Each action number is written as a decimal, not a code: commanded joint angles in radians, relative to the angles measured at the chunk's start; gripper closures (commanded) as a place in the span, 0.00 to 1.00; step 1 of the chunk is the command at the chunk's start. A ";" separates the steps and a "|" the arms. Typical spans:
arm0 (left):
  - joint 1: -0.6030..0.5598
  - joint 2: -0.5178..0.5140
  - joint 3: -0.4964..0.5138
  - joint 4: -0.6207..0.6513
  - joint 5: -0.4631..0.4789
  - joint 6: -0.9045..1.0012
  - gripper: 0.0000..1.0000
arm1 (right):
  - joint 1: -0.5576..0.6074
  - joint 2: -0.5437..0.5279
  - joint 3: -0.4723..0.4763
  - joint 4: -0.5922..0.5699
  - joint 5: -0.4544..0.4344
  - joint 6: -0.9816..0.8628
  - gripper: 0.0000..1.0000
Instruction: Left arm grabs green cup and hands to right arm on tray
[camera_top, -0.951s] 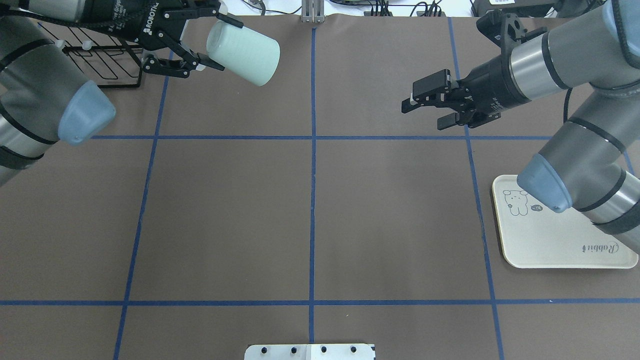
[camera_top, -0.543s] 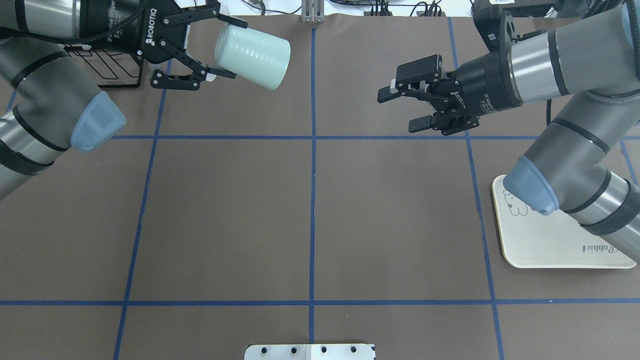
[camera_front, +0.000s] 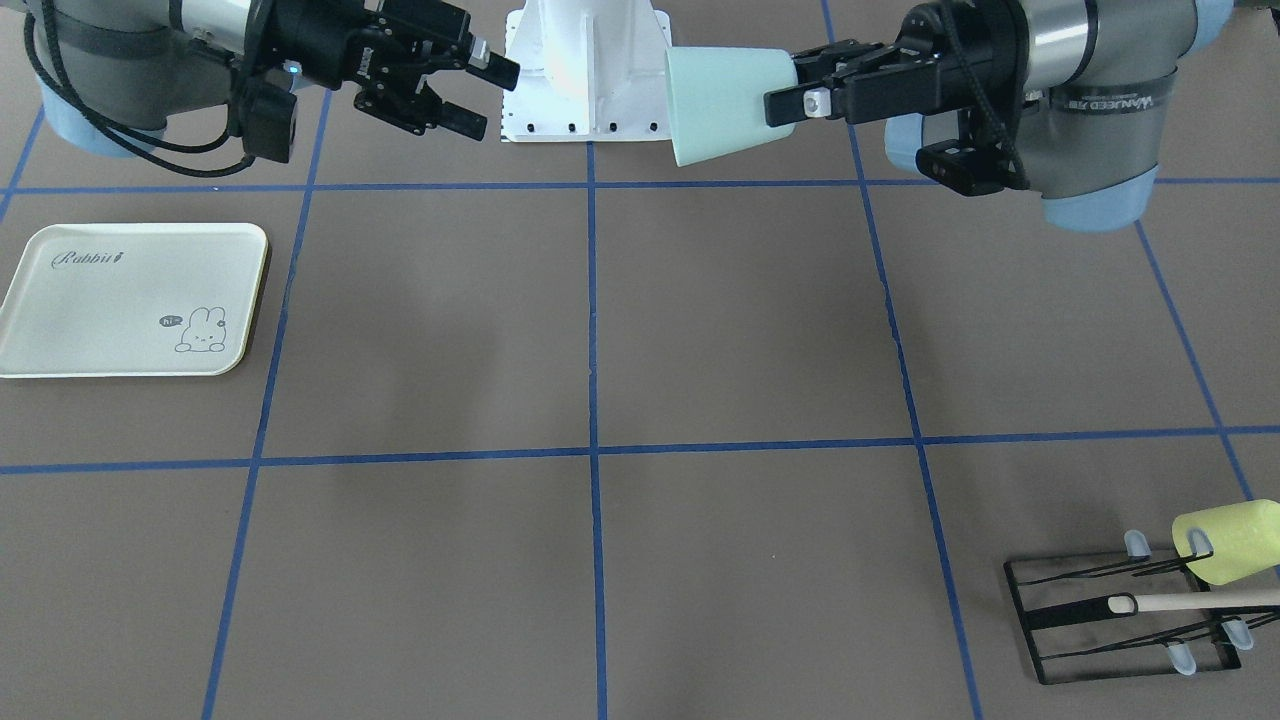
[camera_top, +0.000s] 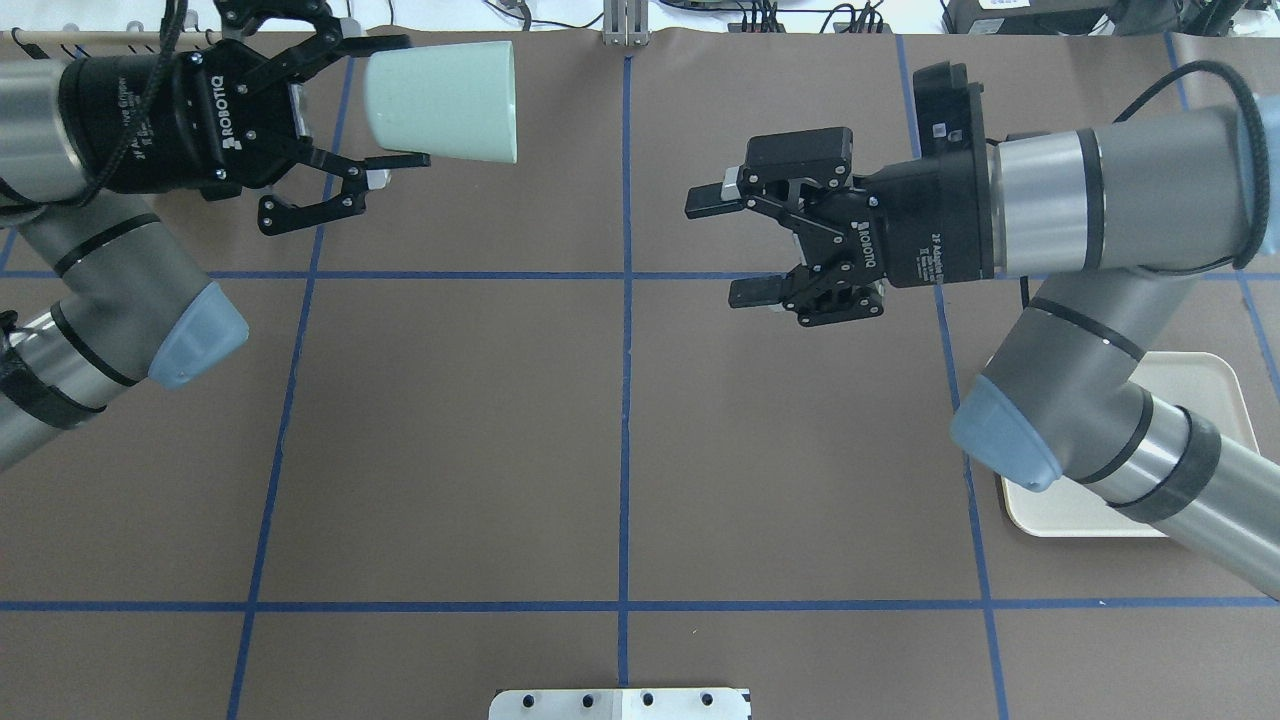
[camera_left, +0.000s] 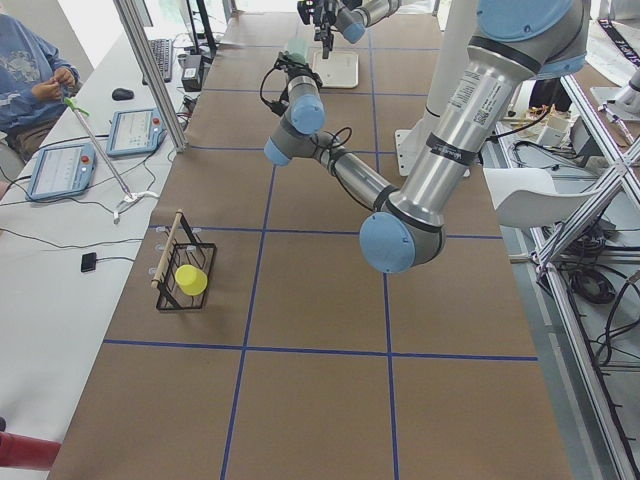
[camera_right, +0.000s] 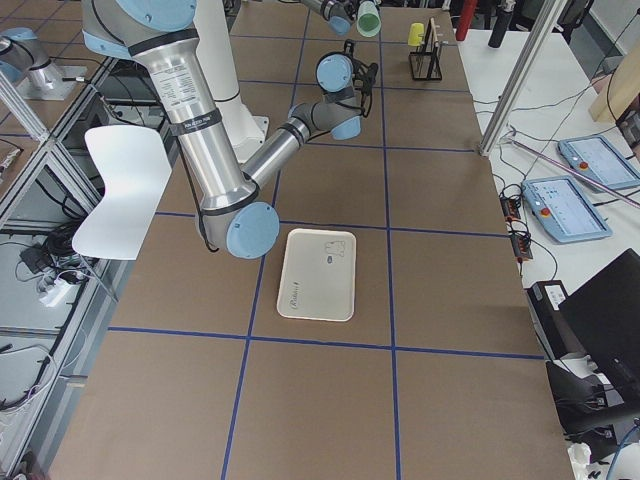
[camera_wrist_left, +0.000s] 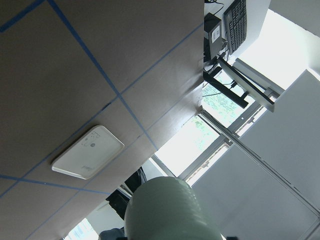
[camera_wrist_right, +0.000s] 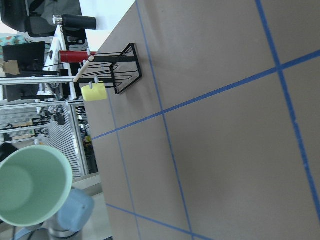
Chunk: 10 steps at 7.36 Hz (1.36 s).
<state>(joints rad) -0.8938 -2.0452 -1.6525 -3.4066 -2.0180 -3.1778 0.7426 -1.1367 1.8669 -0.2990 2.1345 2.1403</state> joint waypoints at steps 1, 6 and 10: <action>0.013 0.026 -0.035 -0.054 0.058 -0.135 1.00 | -0.083 0.029 -0.006 0.095 -0.128 0.085 0.00; 0.058 0.026 -0.099 -0.033 0.058 -0.258 1.00 | -0.098 0.097 -0.029 0.093 -0.191 0.089 0.01; 0.095 0.030 -0.127 0.021 0.059 -0.246 1.00 | -0.109 0.127 -0.040 0.093 -0.194 0.089 0.02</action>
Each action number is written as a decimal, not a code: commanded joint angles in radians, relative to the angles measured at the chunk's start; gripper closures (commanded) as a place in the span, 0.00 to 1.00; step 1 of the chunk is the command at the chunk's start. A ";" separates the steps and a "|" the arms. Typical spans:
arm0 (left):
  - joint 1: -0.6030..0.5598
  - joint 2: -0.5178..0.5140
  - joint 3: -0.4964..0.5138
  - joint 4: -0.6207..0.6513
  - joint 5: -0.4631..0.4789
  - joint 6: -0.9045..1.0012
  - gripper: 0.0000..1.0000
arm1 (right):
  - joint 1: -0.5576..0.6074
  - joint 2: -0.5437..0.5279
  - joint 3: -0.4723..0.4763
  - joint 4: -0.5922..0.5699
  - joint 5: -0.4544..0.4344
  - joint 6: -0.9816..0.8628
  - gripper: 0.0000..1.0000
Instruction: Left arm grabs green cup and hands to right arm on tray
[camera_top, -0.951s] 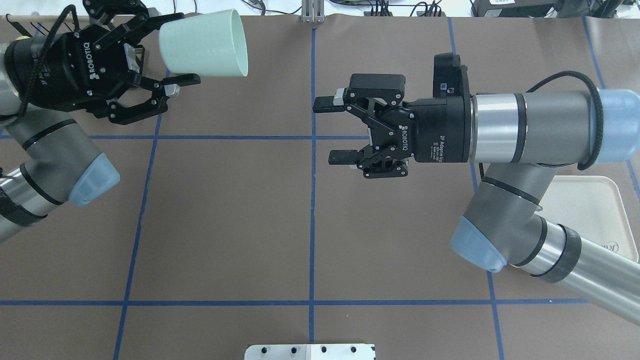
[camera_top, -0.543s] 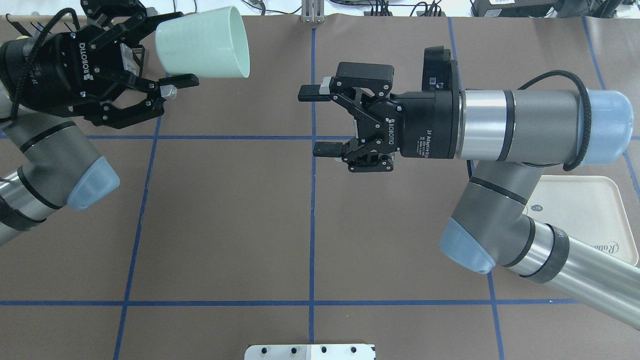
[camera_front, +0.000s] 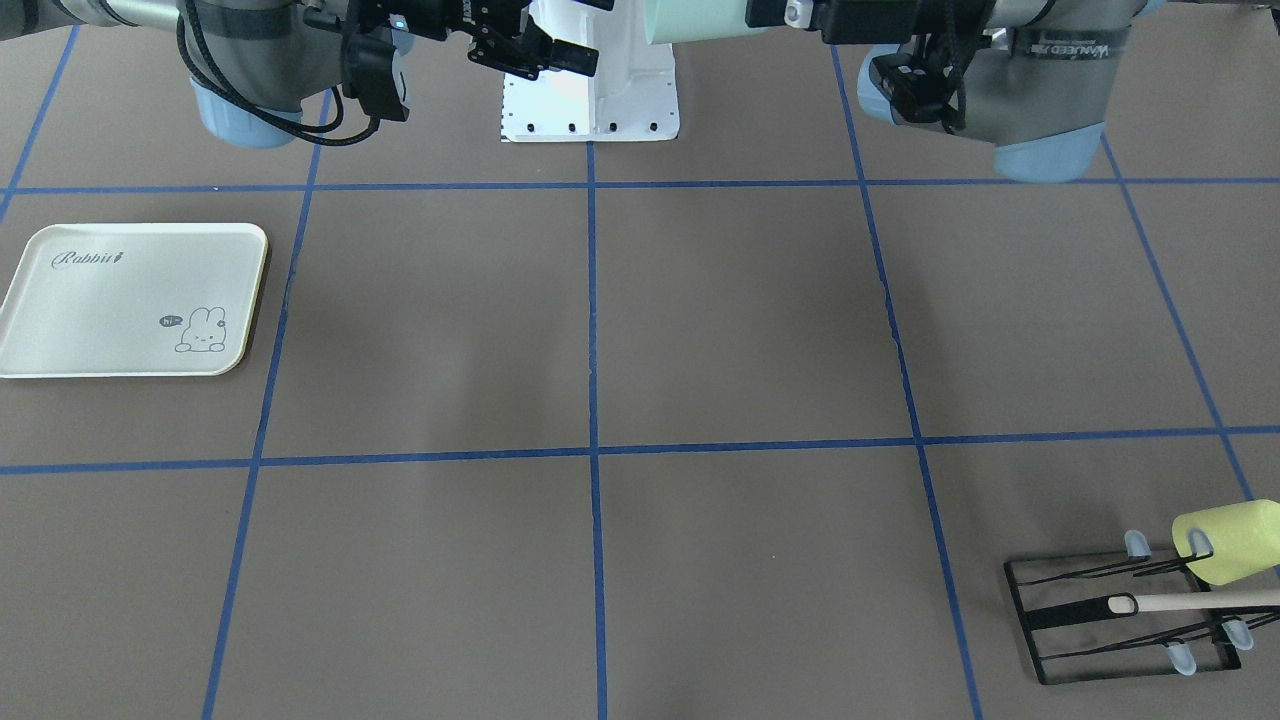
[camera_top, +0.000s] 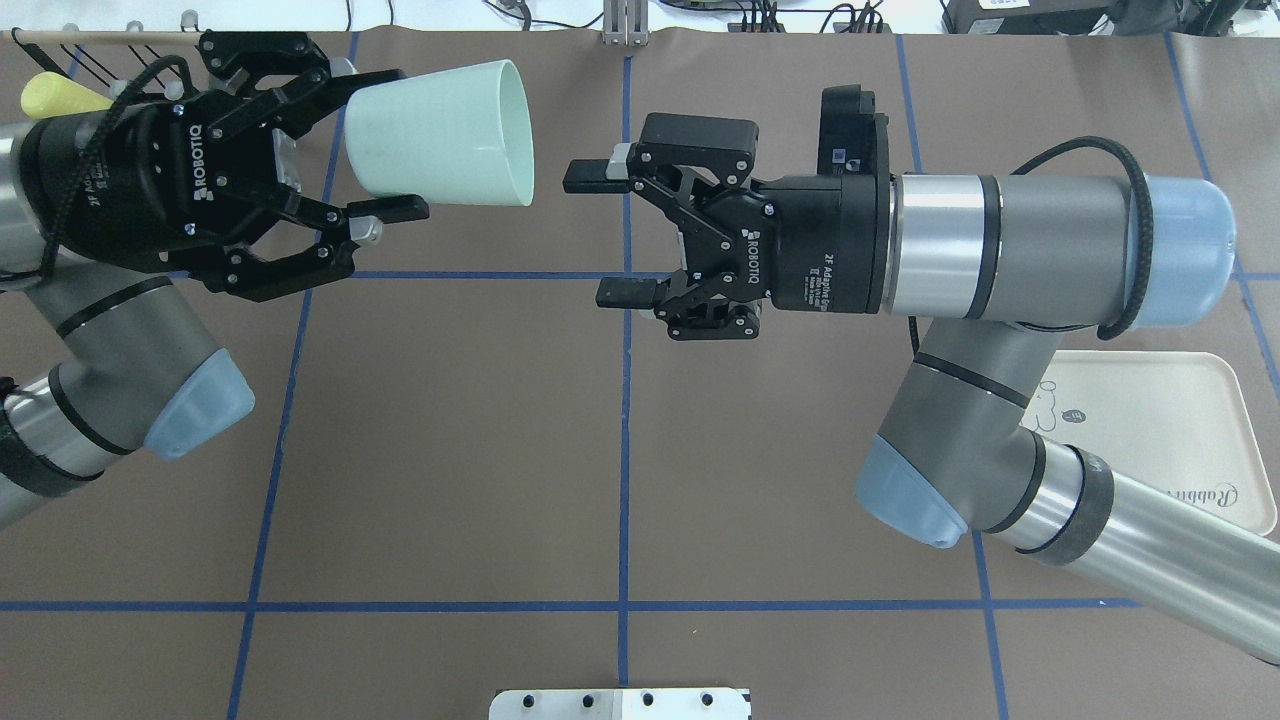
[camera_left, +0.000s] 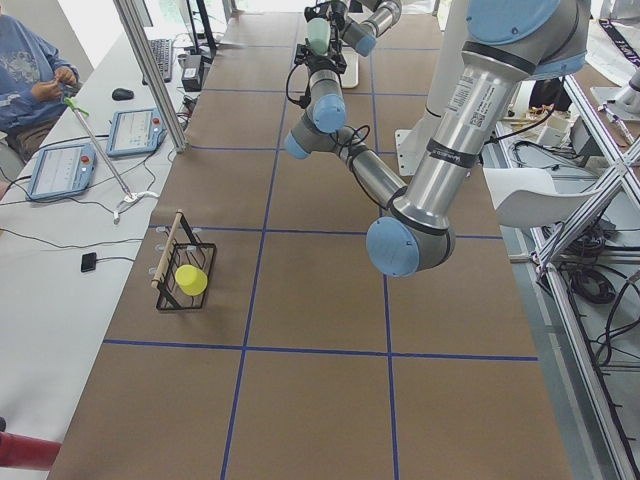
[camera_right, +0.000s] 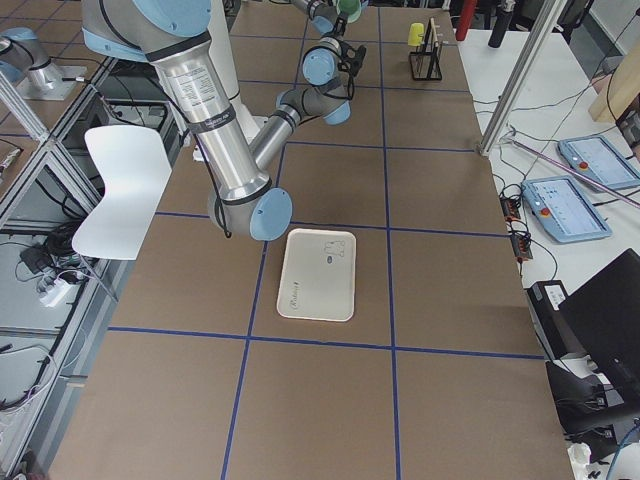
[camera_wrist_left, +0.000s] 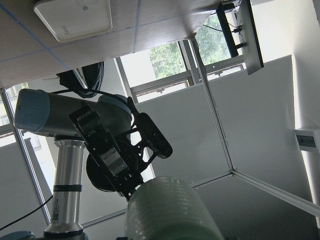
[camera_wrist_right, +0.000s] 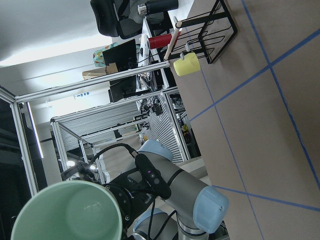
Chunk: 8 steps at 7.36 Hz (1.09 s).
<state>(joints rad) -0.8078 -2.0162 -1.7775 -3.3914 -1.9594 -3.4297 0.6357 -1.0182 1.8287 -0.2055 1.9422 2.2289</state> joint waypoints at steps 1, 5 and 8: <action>0.016 -0.004 -0.002 0.018 0.002 0.009 1.00 | -0.002 0.015 -0.005 0.000 -0.002 0.000 0.02; 0.033 -0.007 -0.032 0.058 0.004 0.010 1.00 | -0.010 0.033 -0.005 0.002 -0.002 0.000 0.30; 0.044 -0.007 -0.031 0.061 0.007 0.010 1.00 | -0.013 0.043 0.000 0.005 -0.002 0.000 0.59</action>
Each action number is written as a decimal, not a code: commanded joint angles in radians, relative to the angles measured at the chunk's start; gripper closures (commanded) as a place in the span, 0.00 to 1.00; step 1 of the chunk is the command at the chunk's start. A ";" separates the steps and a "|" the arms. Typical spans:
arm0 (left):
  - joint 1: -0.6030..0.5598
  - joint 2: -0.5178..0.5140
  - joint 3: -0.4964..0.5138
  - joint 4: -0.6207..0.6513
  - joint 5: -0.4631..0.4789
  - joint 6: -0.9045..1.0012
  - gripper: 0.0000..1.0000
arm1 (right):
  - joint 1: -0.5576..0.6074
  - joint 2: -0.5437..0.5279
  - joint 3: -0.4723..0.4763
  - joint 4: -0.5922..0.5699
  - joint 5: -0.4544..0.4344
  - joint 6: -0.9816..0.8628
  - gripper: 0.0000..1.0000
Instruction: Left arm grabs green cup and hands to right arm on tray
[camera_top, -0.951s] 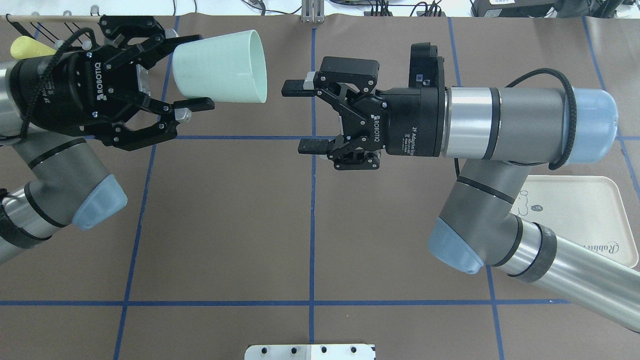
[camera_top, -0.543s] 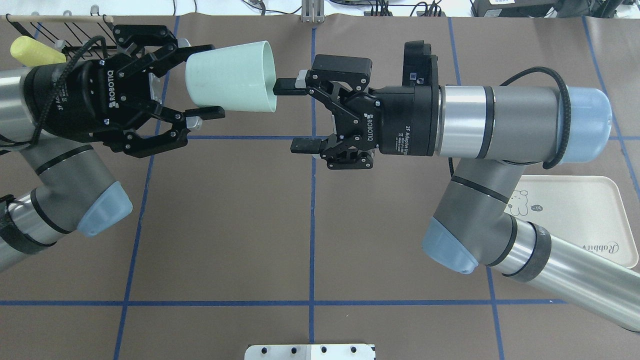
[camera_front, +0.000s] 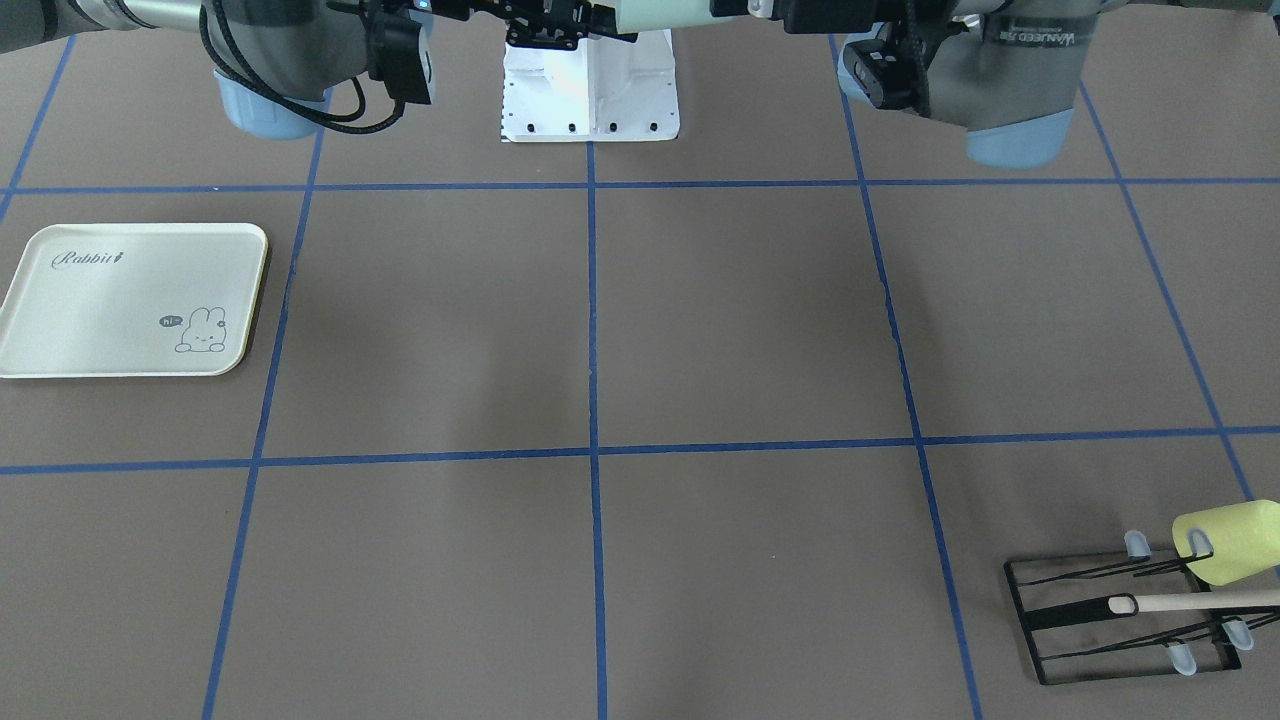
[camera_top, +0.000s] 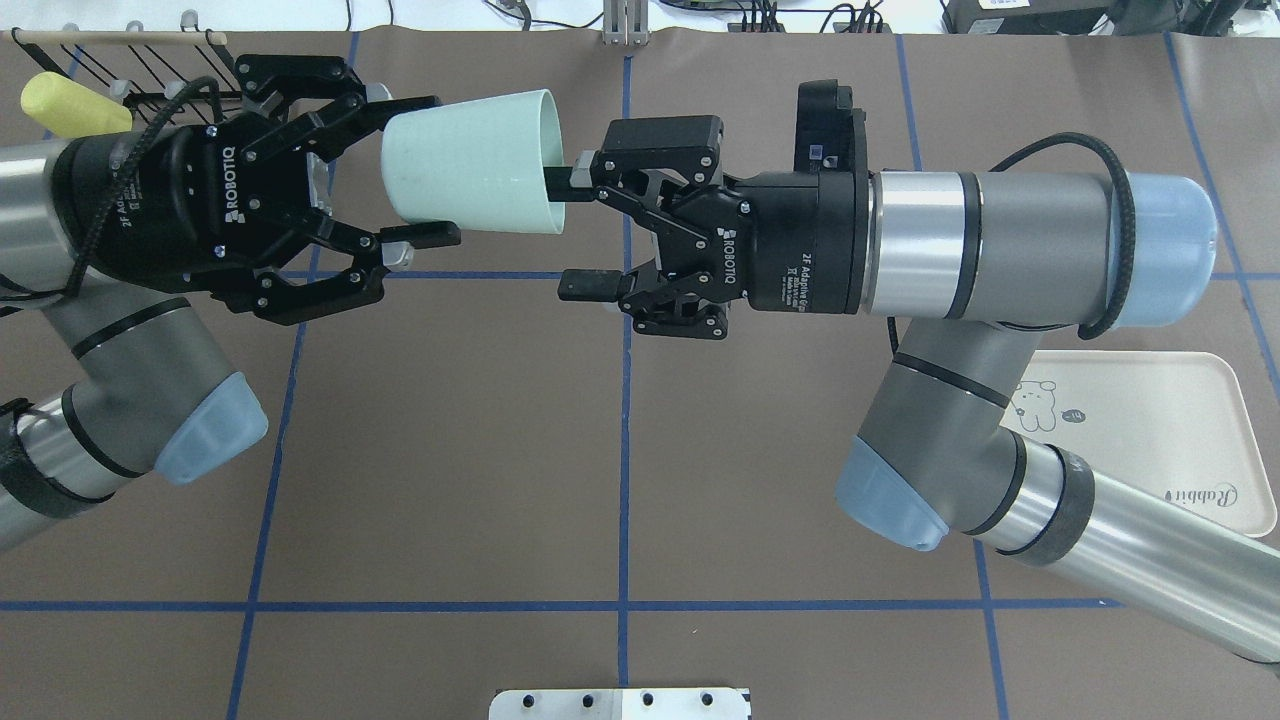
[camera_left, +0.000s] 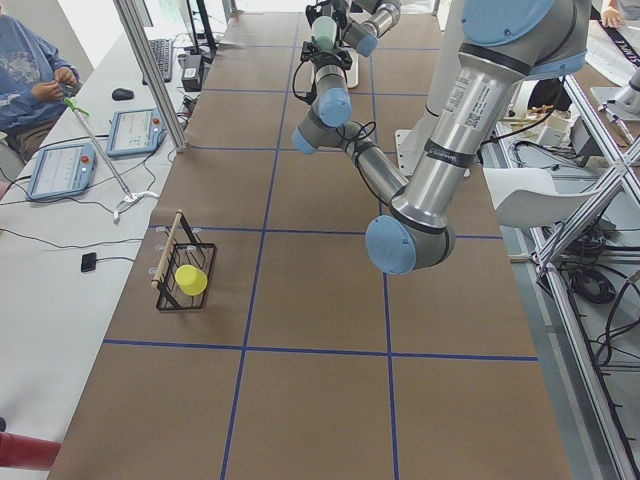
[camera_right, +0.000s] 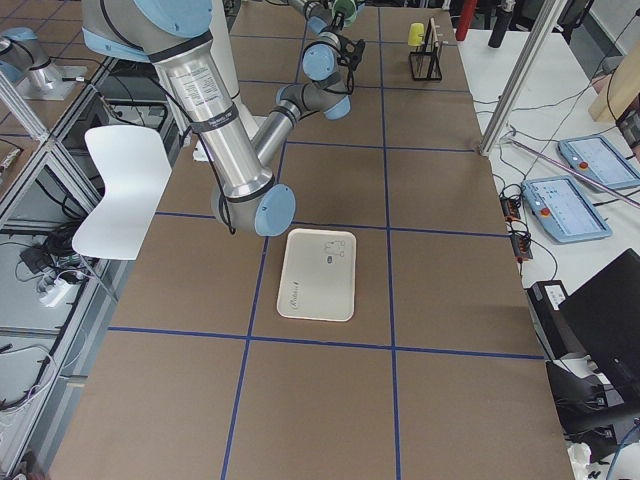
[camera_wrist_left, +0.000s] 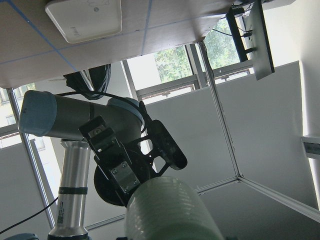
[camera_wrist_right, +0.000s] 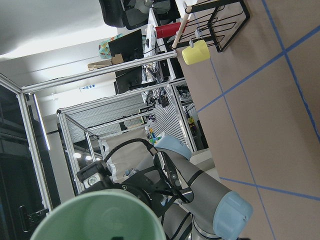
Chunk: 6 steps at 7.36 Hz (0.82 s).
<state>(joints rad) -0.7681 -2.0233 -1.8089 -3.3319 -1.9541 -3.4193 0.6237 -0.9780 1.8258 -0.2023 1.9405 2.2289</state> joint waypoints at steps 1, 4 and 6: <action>0.010 0.000 0.002 0.002 0.001 0.000 1.00 | -0.001 0.002 0.006 0.001 0.000 0.000 0.67; 0.023 0.005 0.003 0.002 0.001 0.003 0.97 | -0.001 0.002 0.009 0.003 0.000 0.000 1.00; 0.023 0.012 0.002 0.000 -0.002 0.009 0.00 | -0.001 0.001 0.013 0.003 0.002 0.002 1.00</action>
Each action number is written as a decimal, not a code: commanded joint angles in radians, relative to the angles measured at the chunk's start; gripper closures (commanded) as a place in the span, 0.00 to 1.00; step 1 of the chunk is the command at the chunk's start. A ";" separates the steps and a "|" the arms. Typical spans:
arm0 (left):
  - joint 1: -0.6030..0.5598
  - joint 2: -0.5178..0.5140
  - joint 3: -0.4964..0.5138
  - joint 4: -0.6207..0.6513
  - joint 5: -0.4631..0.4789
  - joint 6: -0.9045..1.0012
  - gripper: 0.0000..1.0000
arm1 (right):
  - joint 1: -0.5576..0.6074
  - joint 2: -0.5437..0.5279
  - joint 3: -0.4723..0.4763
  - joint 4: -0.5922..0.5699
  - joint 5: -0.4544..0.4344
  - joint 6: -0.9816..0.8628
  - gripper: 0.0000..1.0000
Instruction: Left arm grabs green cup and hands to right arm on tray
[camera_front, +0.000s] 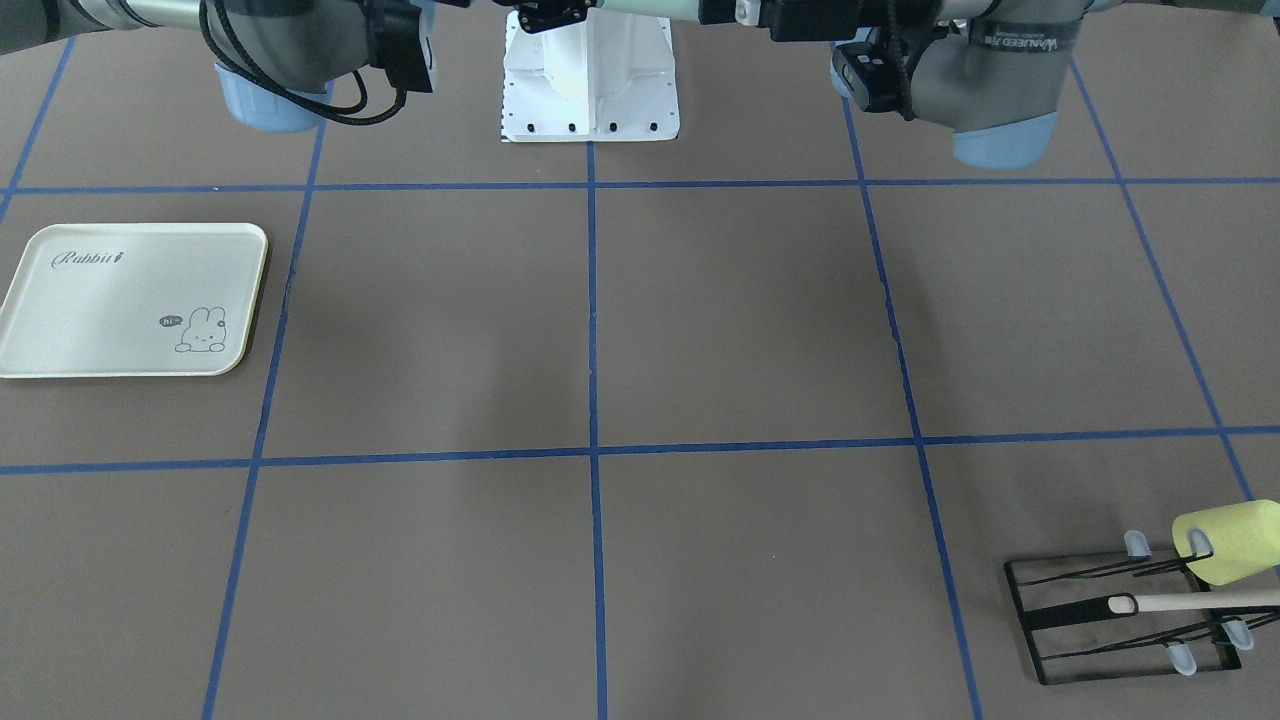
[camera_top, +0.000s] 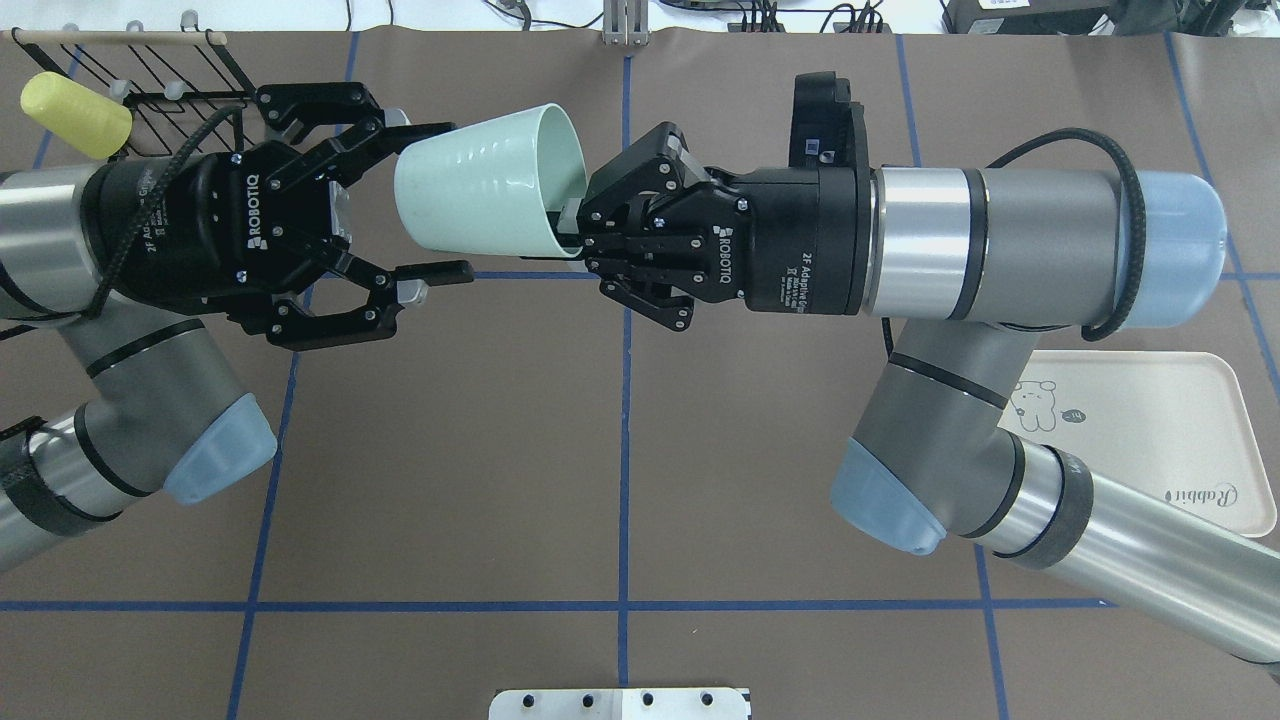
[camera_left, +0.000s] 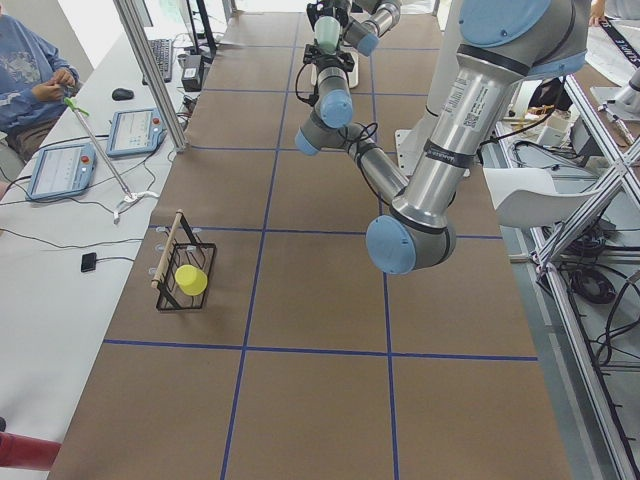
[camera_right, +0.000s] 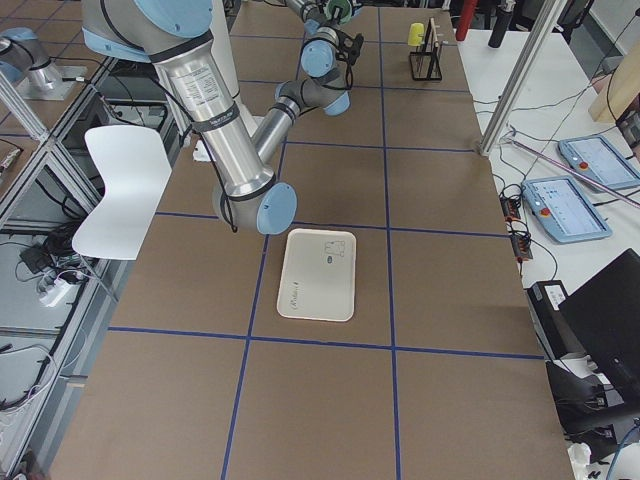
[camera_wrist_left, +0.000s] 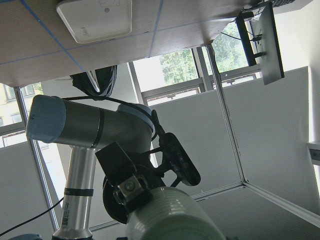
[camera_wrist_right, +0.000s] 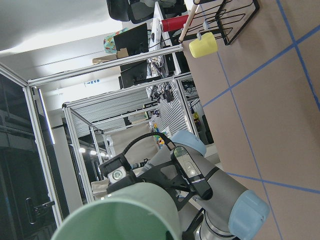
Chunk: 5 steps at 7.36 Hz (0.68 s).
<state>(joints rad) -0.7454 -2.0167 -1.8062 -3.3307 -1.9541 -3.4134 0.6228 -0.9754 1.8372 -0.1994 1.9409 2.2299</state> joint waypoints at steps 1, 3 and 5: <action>-0.002 0.007 -0.002 -0.001 -0.003 0.003 0.00 | 0.002 -0.005 0.007 0.000 0.001 0.002 1.00; -0.005 0.035 -0.010 -0.004 -0.014 0.003 0.00 | 0.006 -0.023 0.023 0.000 0.001 0.005 1.00; -0.020 0.101 -0.044 -0.007 -0.017 0.026 0.00 | 0.023 -0.098 0.068 0.000 0.003 0.013 1.00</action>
<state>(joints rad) -0.7548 -1.9449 -1.8368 -3.3367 -1.9681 -3.4034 0.6342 -1.0322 1.8816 -0.1994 1.9424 2.2426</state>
